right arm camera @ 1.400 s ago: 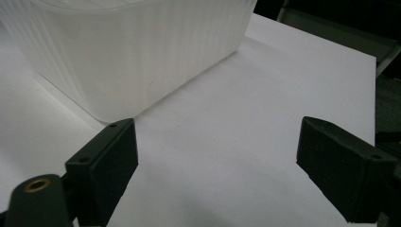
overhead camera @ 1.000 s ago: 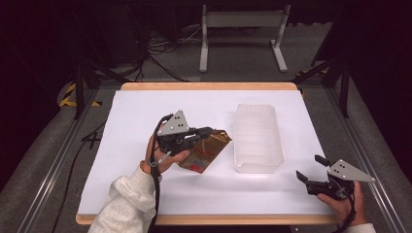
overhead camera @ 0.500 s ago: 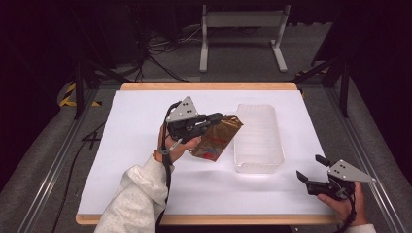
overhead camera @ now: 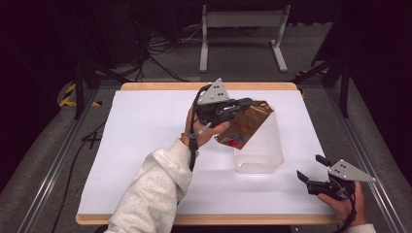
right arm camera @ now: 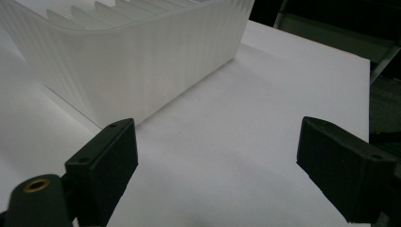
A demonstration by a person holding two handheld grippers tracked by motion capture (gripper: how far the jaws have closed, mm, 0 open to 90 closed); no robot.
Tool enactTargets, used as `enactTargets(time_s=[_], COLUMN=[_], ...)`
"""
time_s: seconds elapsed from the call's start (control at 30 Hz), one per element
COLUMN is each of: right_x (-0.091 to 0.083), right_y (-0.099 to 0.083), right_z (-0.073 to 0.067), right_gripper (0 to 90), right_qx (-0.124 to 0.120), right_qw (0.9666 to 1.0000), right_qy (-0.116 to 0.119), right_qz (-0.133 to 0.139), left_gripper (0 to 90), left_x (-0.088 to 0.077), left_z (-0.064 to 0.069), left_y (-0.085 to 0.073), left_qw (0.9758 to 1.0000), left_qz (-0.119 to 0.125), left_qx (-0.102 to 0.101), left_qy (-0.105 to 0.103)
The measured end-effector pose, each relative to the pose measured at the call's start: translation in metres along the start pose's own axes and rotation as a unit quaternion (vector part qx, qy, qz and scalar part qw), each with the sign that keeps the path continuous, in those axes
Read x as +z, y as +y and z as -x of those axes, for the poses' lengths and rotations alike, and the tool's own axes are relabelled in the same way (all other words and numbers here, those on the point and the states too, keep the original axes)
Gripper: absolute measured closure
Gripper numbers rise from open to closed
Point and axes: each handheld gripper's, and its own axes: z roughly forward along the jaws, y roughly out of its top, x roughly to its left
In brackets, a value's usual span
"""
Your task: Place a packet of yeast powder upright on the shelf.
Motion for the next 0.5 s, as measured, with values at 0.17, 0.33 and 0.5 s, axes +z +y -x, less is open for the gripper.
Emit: enactTargets(time_s=[0.17,0.33,0.5], right_x=[-0.001,-0.001,-0.001], right_y=[0.000,0.000,-0.001], right_z=[0.000,-0.001,-0.001], right_gripper=[13.9,13.9,13.9], right_qx=[-0.002,-0.003,-0.003], right_qw=[1.0000,1.0000,1.0000], right_qy=[0.001,0.004,0.005], right_qz=[0.001,0.001,0.000], left_gripper=[87.3,87.3,87.3], left_x=[0.026,0.042,0.060], left_z=[0.001,-0.003,-0.008], left_y=[0.013,0.012,0.004], left_qw=[0.9999,0.9999,1.0000], left_qz=[0.000,0.007,-0.001], left_qx=[0.010,0.000,-0.008], left_qy=[-0.004,-0.012,-0.005])
